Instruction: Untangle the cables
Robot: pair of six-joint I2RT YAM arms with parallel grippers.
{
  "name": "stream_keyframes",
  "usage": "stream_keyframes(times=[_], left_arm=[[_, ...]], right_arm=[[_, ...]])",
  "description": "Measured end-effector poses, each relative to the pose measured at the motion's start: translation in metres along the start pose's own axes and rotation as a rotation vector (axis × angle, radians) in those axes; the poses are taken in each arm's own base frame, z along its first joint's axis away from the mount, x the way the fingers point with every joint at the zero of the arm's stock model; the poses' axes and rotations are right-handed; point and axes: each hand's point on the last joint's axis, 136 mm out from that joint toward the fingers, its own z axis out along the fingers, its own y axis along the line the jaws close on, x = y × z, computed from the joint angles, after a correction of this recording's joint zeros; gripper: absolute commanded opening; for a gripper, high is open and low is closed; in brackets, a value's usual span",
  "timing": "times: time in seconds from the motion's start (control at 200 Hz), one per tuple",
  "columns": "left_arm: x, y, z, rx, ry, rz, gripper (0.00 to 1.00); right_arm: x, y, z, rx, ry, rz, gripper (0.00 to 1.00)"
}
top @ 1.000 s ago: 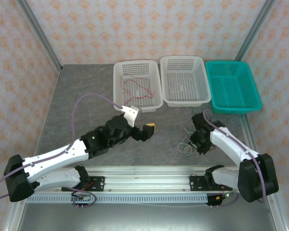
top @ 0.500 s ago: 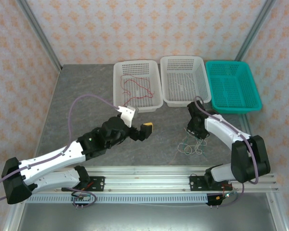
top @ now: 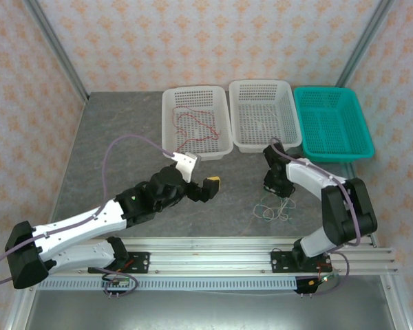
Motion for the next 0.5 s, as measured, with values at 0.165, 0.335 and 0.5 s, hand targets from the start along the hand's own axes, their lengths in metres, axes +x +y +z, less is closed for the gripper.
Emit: stream_keyframes(times=[0.165, 0.335, 0.5], left_arm=[[0.000, 0.000, 0.000, -0.001, 0.001, 0.000, 0.99], [0.005, 0.001, 0.004, -0.006, 0.015, 0.004, 0.99], [0.005, 0.001, 0.005, -0.008, 0.018, 0.005, 0.99]], right_arm=[[0.003, 0.015, 0.001, 0.003, 0.012, -0.082, 0.36], [0.007, 0.017, 0.009, 0.031, 0.036, -0.134, 0.37], [0.007, 0.020, 0.009, 0.040, 0.044, -0.190, 0.35]])
